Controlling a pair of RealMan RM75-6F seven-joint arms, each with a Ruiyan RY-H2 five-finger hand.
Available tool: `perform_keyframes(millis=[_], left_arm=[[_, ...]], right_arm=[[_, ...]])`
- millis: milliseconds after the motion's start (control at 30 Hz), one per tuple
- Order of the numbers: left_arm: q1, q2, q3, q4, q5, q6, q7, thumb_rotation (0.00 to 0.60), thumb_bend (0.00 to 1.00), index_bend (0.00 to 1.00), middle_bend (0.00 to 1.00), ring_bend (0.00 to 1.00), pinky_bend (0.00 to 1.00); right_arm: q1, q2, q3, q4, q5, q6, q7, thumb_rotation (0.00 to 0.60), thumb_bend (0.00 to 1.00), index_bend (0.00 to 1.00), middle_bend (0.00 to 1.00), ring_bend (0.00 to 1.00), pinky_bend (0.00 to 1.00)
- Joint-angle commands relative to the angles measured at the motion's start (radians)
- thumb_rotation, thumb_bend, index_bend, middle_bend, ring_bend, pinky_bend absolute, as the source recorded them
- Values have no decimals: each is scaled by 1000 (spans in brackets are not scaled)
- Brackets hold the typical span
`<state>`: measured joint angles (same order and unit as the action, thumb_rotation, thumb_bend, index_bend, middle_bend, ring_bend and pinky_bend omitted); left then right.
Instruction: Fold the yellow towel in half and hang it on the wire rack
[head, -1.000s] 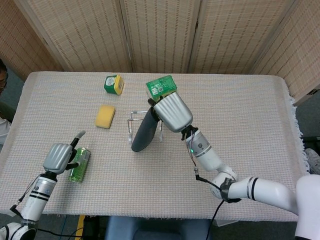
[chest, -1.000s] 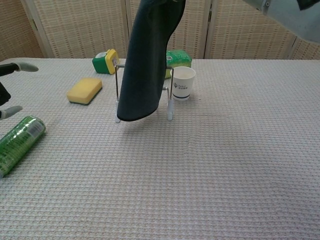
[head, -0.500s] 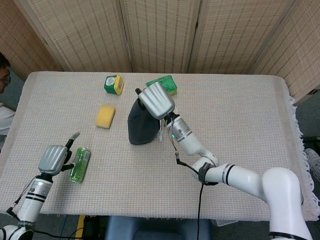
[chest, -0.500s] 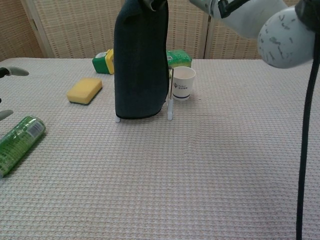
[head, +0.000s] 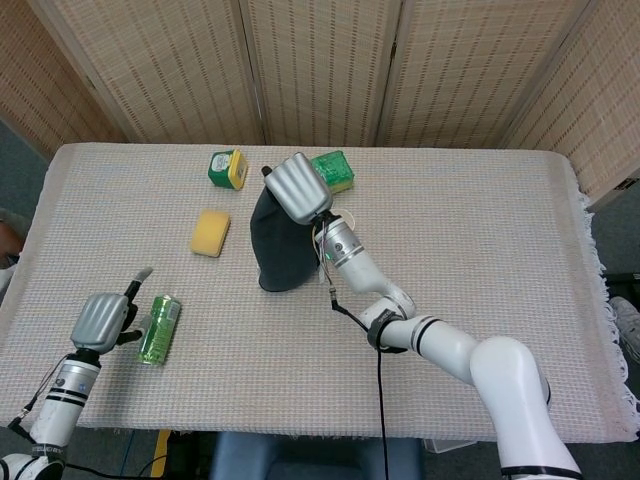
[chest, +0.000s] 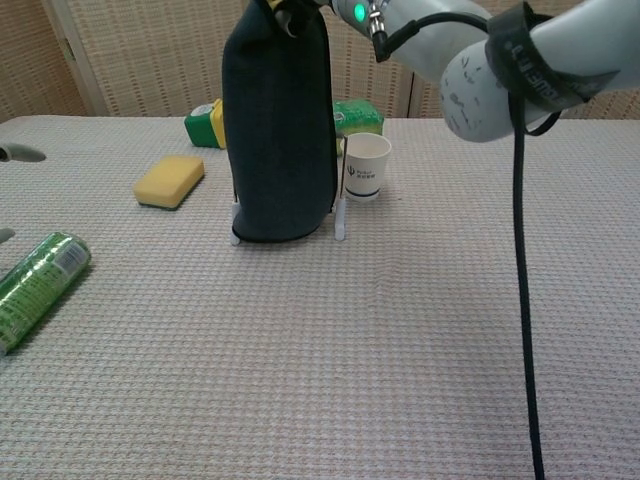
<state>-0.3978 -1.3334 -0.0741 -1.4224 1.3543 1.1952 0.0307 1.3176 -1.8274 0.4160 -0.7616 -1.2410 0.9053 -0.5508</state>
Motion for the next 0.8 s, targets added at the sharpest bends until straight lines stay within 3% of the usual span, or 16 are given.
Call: perform_keyframes(millis=[33, 433, 633, 800], left_arm=[[2, 0, 0, 3, -1, -1, -1, 600, 439, 95, 919, 890, 930], [7, -10, -2, 28, -10, -17, -14, 600, 439, 94, 918, 890, 930], [11, -13, -2, 37, -13, -23, -26, 600, 440, 94, 918, 890, 930], [16, -16, -1, 47, -14, -23, -33, 600, 439, 94, 918, 890, 930]], right_arm=[[41, -45, 3, 97, 9, -28, 49, 600, 614, 700, 925, 1000, 1000], [108, -134, -9, 301, 11, -82, 157, 600, 588, 672, 925, 1000, 1000], [128, -168, -19, 379, 23, -125, 121, 600, 557, 424, 925, 1000, 1000], [137, -184, 3, 407, 59, -149, 118, 600, 520, 36, 924, 999, 1000]])
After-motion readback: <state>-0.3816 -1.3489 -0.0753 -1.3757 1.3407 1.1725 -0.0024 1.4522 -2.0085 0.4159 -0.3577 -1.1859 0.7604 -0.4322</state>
